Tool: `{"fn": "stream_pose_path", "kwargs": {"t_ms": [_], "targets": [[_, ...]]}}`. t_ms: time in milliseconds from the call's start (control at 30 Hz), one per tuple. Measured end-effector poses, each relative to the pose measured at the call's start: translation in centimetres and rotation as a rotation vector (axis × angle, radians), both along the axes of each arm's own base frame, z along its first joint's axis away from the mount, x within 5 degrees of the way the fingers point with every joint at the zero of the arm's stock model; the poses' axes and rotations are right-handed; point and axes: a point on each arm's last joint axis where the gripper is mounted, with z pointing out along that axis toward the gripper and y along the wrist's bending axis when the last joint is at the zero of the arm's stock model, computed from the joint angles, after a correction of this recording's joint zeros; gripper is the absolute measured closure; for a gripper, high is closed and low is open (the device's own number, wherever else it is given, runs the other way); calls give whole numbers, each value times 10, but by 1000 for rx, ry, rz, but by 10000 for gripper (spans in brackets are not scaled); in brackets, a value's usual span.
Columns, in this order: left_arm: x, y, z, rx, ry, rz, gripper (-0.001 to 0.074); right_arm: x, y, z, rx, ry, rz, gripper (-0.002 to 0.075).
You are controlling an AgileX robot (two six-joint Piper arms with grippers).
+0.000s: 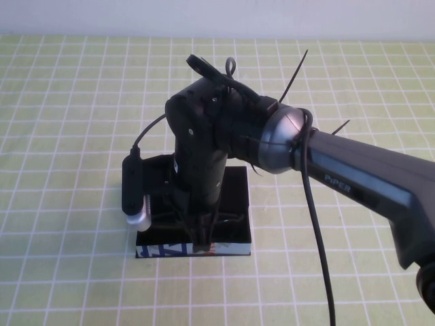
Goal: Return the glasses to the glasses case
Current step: Place the glasses in the glasses case
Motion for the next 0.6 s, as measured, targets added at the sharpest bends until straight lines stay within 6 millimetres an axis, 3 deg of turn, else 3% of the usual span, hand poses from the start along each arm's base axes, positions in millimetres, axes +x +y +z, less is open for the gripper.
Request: {"fn": "stream_pose_path", "kwargs": {"t_ms": [433, 600], "targets": [[0, 0, 0, 0, 0, 0, 737, 3, 1, -9, -15, 13, -3, 720], [0, 0, 0, 0, 0, 0, 737, 3, 1, -9, -13, 16, -19, 645]]}}
